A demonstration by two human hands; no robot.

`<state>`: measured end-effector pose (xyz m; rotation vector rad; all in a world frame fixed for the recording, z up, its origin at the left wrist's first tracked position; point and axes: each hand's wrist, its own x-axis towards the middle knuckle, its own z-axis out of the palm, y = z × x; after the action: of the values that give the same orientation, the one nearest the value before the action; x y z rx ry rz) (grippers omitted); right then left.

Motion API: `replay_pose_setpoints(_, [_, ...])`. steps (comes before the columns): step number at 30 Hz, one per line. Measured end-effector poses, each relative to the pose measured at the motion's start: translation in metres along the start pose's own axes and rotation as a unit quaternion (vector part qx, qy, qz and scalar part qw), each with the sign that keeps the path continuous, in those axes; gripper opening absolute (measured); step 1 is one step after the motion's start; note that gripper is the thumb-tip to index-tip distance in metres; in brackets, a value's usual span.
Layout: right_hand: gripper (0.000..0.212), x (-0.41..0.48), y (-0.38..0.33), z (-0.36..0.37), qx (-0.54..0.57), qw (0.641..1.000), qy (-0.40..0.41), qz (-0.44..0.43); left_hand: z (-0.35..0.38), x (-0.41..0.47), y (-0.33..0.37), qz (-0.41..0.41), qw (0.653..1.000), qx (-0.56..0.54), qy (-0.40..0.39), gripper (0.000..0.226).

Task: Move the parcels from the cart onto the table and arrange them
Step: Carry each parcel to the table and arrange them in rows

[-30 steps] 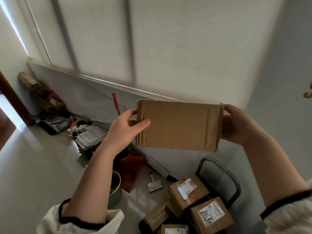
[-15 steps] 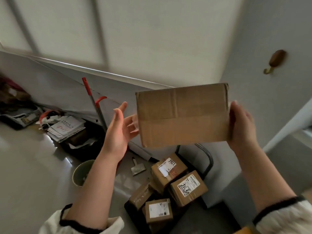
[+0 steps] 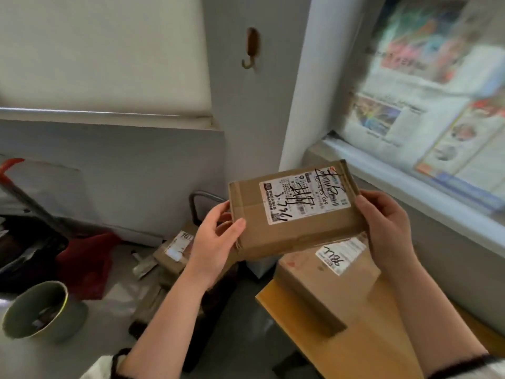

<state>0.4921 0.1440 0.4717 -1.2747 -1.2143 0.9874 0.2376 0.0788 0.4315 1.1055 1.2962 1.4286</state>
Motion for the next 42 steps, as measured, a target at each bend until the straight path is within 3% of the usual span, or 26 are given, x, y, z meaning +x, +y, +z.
replay_pose_setpoints(6, [0.017, -0.006, 0.025, -0.169, 0.005, 0.995, 0.081, 0.064, 0.152, -0.014, -0.015, -0.020, 0.997, 0.020, -0.078, 0.034])
replay_pose_setpoints(9, [0.010, -0.015, 0.041, -0.245, -0.052, 0.987, 0.110, 0.107, 0.227, -0.011, -0.022, -0.057, 0.987, 0.079, -0.125, 0.042])
replay_pose_setpoints(15, [0.006, -0.048, 0.086, -0.351, -0.072, 0.957, 0.167, 0.226, 0.342, -0.009, -0.046, -0.070, 0.953, 0.185, -0.229, 0.022])
replay_pose_setpoints(20, [0.008, -0.054, 0.132, -0.358, -0.029, 0.939, 0.190, 0.283, 0.372, 0.008, -0.079, -0.067, 0.921, 0.289, -0.251, 0.037])
replay_pose_setpoints(25, [0.006, -0.042, 0.166, -0.344, -0.012, 0.923, 0.200, 0.327, 0.377, 0.033, -0.107, -0.097, 0.844, 0.458, -0.264, 0.048])
replay_pose_setpoints(28, [0.006, -0.036, 0.178, -0.337, 0.004, 0.918, 0.183, 0.352, 0.384, 0.036, -0.116, -0.119, 0.816, 0.509, -0.247, 0.051])
replay_pose_setpoints(36, [0.011, -0.010, 0.190, -0.328, -0.007, 0.925, 0.174, 0.339, 0.392, 0.047, -0.133, -0.150, 0.800, 0.542, -0.210, 0.054])
replay_pose_setpoints(42, [0.014, 0.010, 0.196, -0.322, -0.140, 0.936, 0.164, 0.277, 0.387, 0.066, -0.143, -0.159, 0.778, 0.567, -0.218, 0.057])
